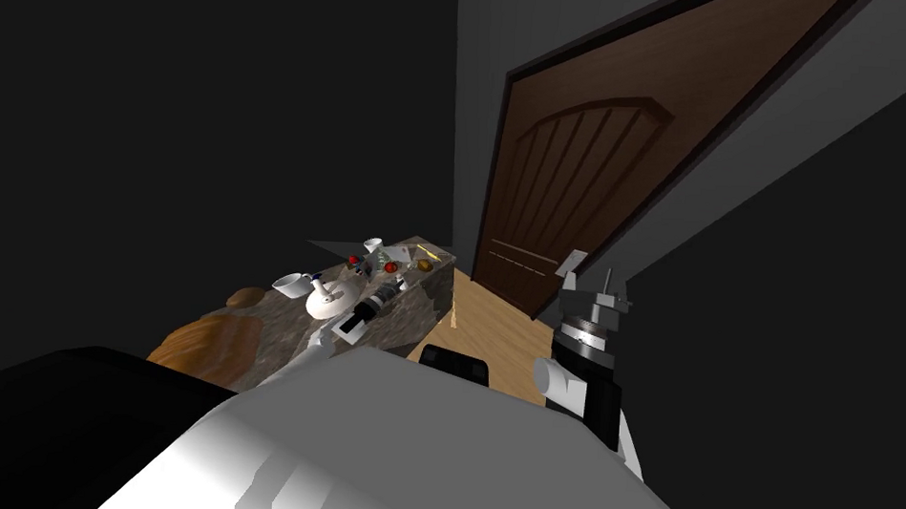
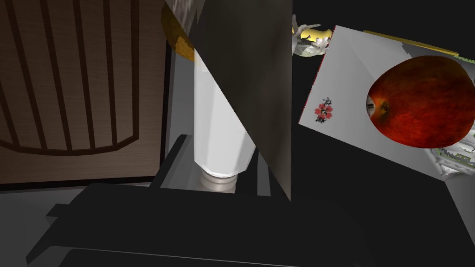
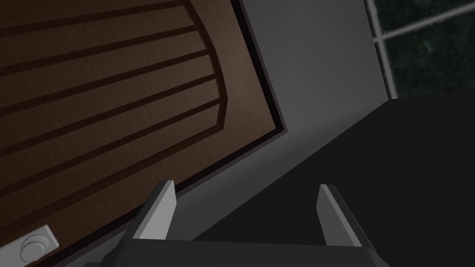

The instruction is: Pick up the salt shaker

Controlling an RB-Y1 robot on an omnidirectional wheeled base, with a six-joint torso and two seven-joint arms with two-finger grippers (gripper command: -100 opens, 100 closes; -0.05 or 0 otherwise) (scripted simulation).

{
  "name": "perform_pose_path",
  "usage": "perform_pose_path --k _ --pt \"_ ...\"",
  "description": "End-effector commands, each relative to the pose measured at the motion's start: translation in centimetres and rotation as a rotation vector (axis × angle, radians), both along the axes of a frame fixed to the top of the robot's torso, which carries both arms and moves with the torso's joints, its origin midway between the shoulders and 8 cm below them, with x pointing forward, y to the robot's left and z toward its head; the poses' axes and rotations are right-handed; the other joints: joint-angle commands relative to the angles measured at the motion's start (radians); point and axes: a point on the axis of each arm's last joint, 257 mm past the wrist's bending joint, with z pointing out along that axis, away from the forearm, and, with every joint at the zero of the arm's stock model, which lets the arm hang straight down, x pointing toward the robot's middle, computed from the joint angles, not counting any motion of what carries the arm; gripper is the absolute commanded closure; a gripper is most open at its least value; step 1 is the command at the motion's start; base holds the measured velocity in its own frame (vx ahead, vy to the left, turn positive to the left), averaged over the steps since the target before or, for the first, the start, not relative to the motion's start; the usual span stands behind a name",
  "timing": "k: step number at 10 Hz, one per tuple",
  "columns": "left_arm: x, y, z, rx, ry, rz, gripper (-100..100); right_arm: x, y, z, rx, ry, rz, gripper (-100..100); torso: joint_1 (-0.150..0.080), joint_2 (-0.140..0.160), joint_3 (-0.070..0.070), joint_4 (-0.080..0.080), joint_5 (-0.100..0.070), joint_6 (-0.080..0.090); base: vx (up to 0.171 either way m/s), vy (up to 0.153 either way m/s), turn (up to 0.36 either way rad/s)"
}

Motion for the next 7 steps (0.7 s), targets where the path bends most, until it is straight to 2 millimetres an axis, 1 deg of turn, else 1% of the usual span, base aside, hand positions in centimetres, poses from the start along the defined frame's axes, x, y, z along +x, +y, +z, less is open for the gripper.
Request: perform_pose_path --k 1,2,3,4,5,6,7 --pt "0.0 -0.9 0.5 0.01 -0.006 -0.008 100 0.0 0.0 0.0 0.0 0.0 0.0 0 0.0 0.0 0.0 0.0 0.0 0.0 0.023 0.055 0.056" --pt "-0.1 -1.1 0.3 0.03 -0.002 -0.018 100 0.0 0.0 0.0 0.0 0.0 0.0 0 0.0 0.0 0.0 0.0 0.0 0.001 0.008 0.025 -0.013" --pt "-0.4 -1.4 0.5 -0.004 -0.003 0.013 100 0.0 0.0 0.0 0.0 0.0 0.0 0 -0.001 0.0 0.0 0.0 0.0 0.001 0.027 0.049 0.08" --pt "-0.2 -2.0 0.9 0.022 -0.012 -0.007 100 0.0 0.0 0.0 0.0 0.0 0.0 0 0.0 0.0 0.0 0.0 0.0 0.0 0.024 0.047 0.066" --pt "-0.3 -2.2 0.7 0.042 -0.008 -0.016 100 0.0 0.0 0.0 0.0 0.0 0.0 0 -0.001 0.0 0.0 0.0 0.0 0.001 0.007 0.022 -0.002" --pt "-0.6 -2.4 1.1 0.012 -0.012 0.019 100 0.0 0.0 0.0 0.0 0.0 0.0 0 -0.002 0.0 0.0 0.0 0.0 0.001 0.016 0.056 0.087" --pt "-0.5 -2.9 1.5 0.039 -0.019 0.002 100 0.0 0.0 0.0 0.0 0.0 0.0 0 0.0 0.0 0.0 0.0 0.0 0.0 0.022 0.053 0.054"
